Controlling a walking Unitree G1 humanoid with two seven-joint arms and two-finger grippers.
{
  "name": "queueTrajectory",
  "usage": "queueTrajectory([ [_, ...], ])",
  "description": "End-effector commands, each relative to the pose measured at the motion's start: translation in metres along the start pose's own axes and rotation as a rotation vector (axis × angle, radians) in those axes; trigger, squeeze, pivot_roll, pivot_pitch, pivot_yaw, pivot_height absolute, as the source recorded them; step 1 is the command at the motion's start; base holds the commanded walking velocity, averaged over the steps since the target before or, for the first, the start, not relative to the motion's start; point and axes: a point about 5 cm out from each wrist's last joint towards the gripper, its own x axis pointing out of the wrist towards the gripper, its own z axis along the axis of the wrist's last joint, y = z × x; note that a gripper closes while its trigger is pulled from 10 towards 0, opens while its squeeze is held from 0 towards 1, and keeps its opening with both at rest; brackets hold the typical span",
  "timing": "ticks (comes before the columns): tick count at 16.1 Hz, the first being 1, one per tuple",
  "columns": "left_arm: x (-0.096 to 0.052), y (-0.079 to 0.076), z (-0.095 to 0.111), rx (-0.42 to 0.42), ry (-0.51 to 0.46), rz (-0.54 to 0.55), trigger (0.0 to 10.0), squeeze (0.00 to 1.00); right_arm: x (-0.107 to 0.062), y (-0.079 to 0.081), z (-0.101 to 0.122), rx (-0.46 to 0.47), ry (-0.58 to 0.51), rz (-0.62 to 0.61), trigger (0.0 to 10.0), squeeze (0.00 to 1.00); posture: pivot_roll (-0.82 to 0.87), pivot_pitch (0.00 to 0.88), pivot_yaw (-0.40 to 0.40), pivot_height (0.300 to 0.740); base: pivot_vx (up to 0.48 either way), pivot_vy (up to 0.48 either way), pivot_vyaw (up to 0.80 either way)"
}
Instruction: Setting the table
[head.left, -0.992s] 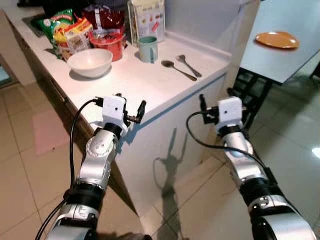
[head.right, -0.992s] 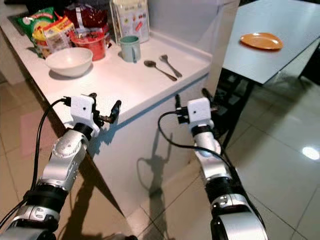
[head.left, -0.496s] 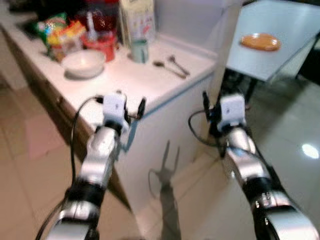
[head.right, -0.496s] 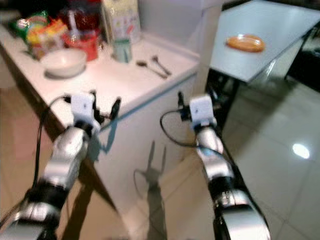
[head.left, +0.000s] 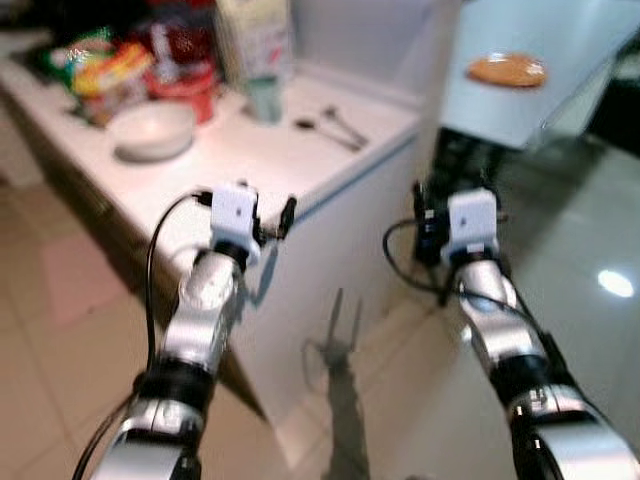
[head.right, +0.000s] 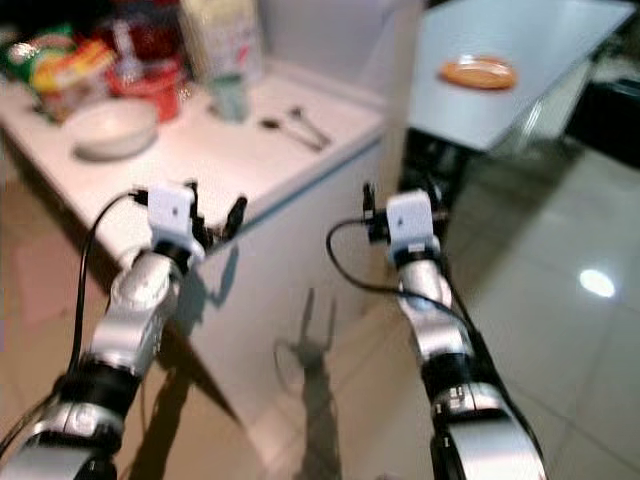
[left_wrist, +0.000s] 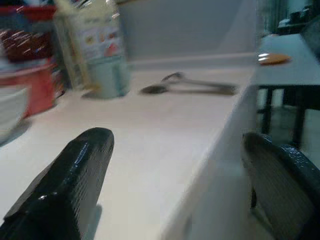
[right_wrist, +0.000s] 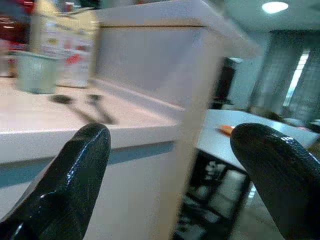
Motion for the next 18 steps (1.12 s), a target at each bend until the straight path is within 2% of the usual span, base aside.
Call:
queueTrajectory([
  [1, 0.0011, 0.0067, 0.0037, 0.021, -0.001, 0.017, 10.0, 0.00, 0.0011, 0.0088, 0.0018, 0.012, -0.003, 0.024, 10.0, 0.00, -0.01, 0.006, 0.076, 0.740, 0.330, 0.349, 0.00],
  [7, 0.0015, 0.0053, 0.0036, 0.018, 0.006, 0.006, 10.0, 0.00, -0.0031, 0.0121, -0.0021, 0.011, 0.012, 0.040, 10.0, 0.00, -0.02, 0.014, 0.080, 0.740, 0.300, 0.376, 0.00],
  [12, 0.0014, 0.0031, 0.0047, 0.000, -0.002, -0.005, 10.0, 0.00, -0.0058, 0.0125, -0.0061, 0.009, 0.031, 0.045, 10.0, 0.00, -0.02, 0.019, 0.083, 0.740, 0.000, 0.450, 0.00],
  [18, 0.0008, 0.0037, 0.0045, 0.023, 0.002, 0.004, 10.0, 0.00, -0.0065, 0.0122, -0.0068, 0.008, 0.034, 0.044, 10.0, 0.00, -0.02, 0.023, 0.087, 0.740, 0.000, 0.000, 0.00],
])
